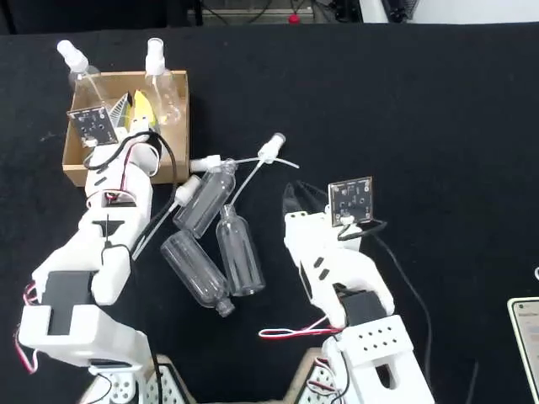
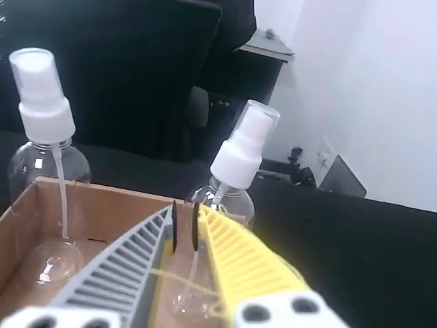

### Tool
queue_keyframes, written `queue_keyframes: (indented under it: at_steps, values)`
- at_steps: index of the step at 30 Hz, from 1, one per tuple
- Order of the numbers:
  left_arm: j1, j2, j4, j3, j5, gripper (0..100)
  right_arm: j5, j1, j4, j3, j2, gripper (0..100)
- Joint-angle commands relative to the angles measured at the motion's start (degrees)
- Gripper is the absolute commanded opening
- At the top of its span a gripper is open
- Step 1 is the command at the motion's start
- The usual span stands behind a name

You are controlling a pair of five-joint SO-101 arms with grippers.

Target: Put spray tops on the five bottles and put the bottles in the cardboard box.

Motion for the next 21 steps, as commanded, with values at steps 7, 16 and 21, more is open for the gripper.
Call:
queue_keyframes:
  at_steps: [7,16,21]
  values:
    - [-2.6,-0.7,22.0,-9.5,3.8,6,0.4,0.4,-1.7,-1.1,0.6,4.2]
    - [-8.6,-20.8,56.0,-15.6,14.4,7,0.4,0.4,-1.7,-1.0,0.6,4.2]
    - [-9.2,-29.1,67.4,-13.6,3.0,7,0.4,-1.5,-1.7,-0.7,0.6,4.2]
